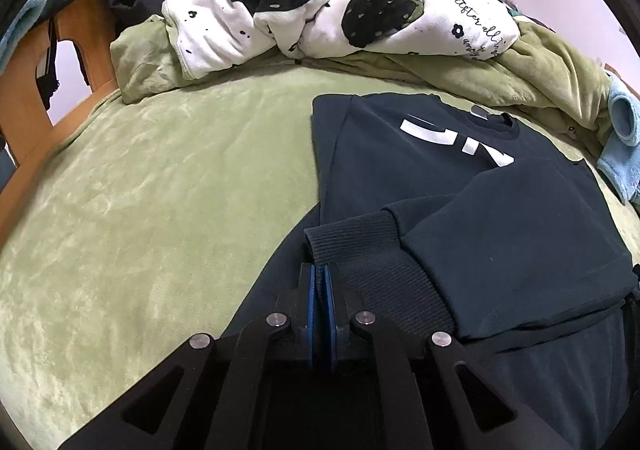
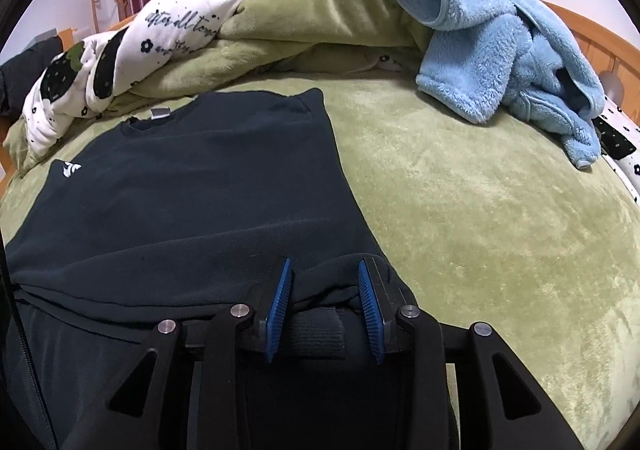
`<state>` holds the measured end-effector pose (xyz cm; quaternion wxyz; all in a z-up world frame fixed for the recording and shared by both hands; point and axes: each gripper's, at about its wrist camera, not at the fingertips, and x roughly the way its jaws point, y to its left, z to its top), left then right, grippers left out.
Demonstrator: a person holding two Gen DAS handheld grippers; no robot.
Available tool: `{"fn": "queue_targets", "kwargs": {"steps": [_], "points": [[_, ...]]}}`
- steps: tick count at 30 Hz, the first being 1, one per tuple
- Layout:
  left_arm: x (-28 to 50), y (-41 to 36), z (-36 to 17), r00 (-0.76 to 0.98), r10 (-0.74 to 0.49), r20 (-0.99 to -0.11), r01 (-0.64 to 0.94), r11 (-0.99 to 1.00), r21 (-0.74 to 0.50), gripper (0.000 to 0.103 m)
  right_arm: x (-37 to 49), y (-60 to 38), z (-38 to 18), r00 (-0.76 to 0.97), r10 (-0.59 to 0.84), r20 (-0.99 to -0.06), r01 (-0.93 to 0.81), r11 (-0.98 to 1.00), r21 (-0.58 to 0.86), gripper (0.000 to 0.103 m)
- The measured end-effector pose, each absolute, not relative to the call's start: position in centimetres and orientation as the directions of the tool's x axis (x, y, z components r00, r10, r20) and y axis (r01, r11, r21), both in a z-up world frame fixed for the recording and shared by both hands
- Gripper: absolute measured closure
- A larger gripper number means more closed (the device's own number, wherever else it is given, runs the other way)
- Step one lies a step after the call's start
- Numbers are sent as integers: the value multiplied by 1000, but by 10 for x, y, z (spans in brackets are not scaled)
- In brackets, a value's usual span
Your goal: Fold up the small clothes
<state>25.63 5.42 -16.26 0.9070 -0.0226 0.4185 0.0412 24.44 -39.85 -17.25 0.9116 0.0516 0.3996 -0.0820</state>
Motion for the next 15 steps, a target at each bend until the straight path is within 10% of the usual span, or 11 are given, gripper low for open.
{"fn": "queue_targets", "kwargs": {"steps": [10, 15], "points": [[224, 51, -146, 656, 51, -753, -78, 997, -1, 80, 215, -377, -142, 719, -88, -690, 166, 985, 47, 68], [198, 51, -134, 666, 22, -746, -39, 999, -5, 45, 185, -357, -142, 698, -63, -713, 139, 989, 49, 68]]}}
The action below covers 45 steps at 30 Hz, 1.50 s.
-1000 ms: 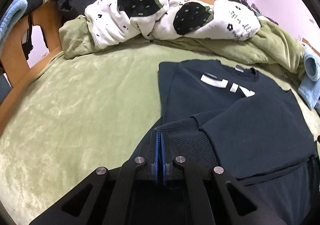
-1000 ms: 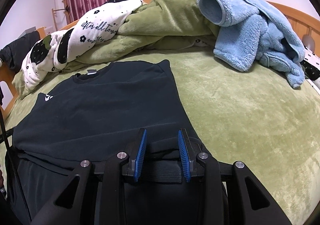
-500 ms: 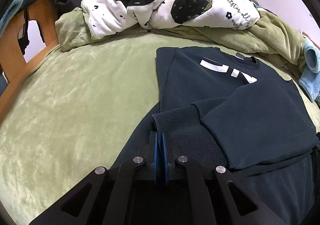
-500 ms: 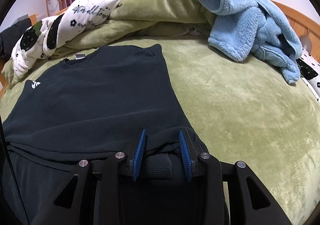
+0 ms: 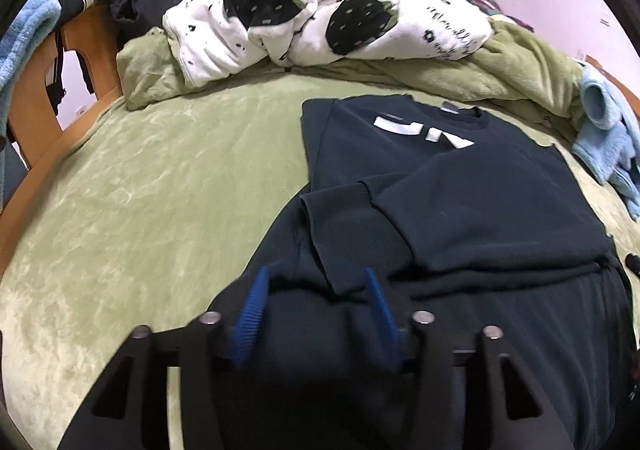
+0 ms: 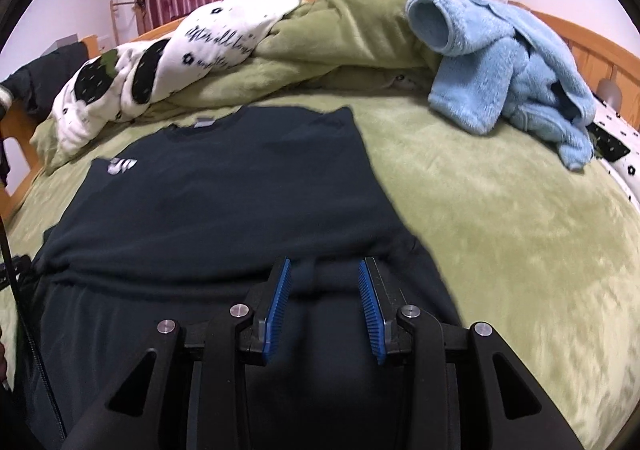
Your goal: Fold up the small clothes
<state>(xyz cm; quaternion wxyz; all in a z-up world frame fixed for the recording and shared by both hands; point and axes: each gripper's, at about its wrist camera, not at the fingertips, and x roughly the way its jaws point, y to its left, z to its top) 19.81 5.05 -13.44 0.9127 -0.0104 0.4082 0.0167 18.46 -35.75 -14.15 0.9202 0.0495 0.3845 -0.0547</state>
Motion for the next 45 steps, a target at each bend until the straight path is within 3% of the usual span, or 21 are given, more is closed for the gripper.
{"fn": "queue_targets", "kwargs": {"steps": [2, 16, 28, 35, 39, 45], "points": [[185, 51, -128, 675, 8, -738, -24, 1000, -10, 40, 172, -352, -141, 695, -73, -715, 135, 990, 30, 68], [88, 66, -100, 717, -16, -697, 8, 1000, -14, 40, 64, -352, -108, 701, -94, -707, 125, 992, -8, 73], [34, 91, -105, 690, -59, -722, -2, 996, -84, 40, 9, -382, -114, 664, -95, -742, 188, 981, 42, 73], [23, 98, -115, 683, -75, -726, -16, 993, -117, 40, -5, -383, -124, 641, -77, -764, 180, 982, 52, 65], [22, 98, -120, 675, -79, -733, -16, 992, -121, 40, -4, -382, -124, 640, -37, -768, 155, 985, 81, 52], [28, 105, -144, 646, -126, -753, -28, 982, -188, 40, 5, -386, -151, 613, -44, -789, 163, 984, 72, 52]]}}
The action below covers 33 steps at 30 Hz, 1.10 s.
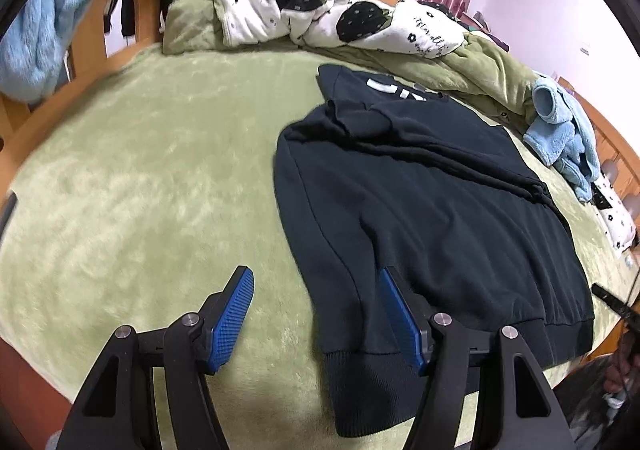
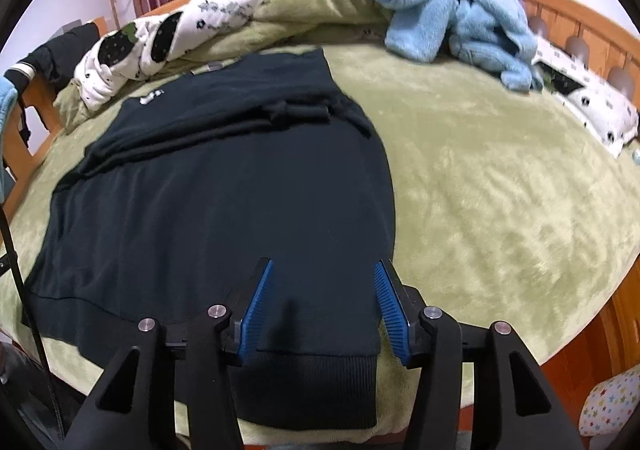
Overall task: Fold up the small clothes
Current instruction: 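Grasp the sweatshirt hem with both tools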
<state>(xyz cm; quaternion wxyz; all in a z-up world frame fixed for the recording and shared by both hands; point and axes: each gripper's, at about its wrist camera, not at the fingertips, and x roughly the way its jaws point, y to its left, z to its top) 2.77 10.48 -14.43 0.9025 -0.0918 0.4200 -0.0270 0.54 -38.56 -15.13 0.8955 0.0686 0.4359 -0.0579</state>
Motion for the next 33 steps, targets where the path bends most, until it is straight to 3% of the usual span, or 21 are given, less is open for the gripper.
{"fn": "queue_targets", "kwargs": {"steps": [8, 11, 17, 20, 24, 26, 33], "points": [[48, 88, -181, 586, -123, -801, -13, 987, -161, 42, 19, -395, -194, 593, -73, -802, 215, 974, 70, 52], [55, 85, -188, 583, -109, -805, -18, 989, -147, 41, 25, -401, -199, 597, -91, -797, 229, 972, 61, 47], [64, 78, -191, 588, -83, -804, -14, 993, -113, 42, 41, -416, -204, 600, -52, -798, 253, 959, 128, 46], [64, 74, -191, 594, -78, -800, 0, 995, -97, 53, 46, -411, -205, 594, -67, -802, 237, 967, 95, 54], [59, 70, -188, 586, -88, -805, 20, 995, -94, 77, 42, -409, -203, 599, -26, -800, 207, 971, 123, 86], [56, 71, -185, 583, -98, -807, 26, 994, -102, 91, 39, -411, -202, 601, -2, -800, 209, 966, 154, 89], [39, 82, -170, 599, -105, -794, 6, 992, -126, 94, 24, -404, -180, 634, -1, -773, 203, 965, 165, 92]]}}
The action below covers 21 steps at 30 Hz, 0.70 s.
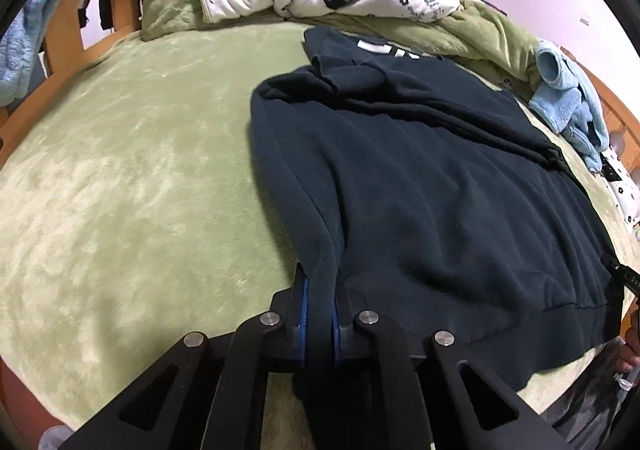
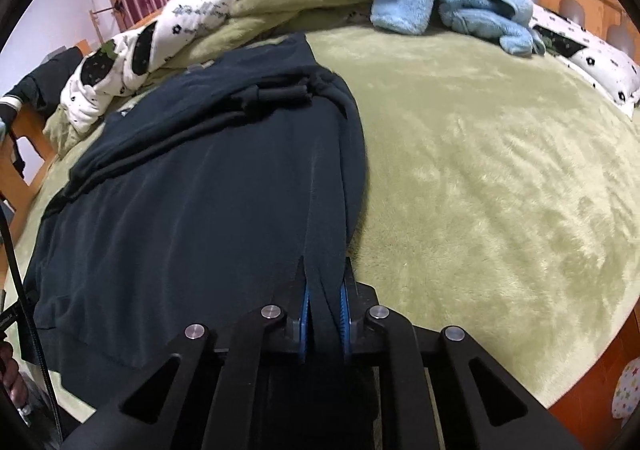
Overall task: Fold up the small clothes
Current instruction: 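Grasp the sweatshirt hem with both tools, then lift the hem with both tools and fold it toward the collar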
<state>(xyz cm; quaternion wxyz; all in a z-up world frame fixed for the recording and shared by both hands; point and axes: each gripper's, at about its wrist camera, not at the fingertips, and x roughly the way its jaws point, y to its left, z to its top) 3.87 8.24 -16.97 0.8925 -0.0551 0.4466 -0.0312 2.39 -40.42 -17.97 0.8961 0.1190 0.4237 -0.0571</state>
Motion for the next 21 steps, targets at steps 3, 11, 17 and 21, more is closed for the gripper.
{"fn": "queue_targets", "kwargs": {"steps": [3, 11, 17, 21], "points": [[29, 85, -160, 621, -107, -776, 12, 992, -126, 95, 15, -403, -166, 656, 13, -754, 187, 966, 179, 92], [7, 95, -141, 656, -119, -745, 11, 989, -148, 95, -8, -395, -138, 685, 25, -728, 164, 969, 187, 92], [-5, 102, -125, 676, -124, -726, 7, 987, -163, 95, -29, -392, -127, 698, 36, -715, 148, 970, 194, 92], [-17, 101, -113, 696, -129, -707, 17, 986, -163, 95, -44, -390, -117, 712, 42, -701, 140, 970, 201, 92]]}}
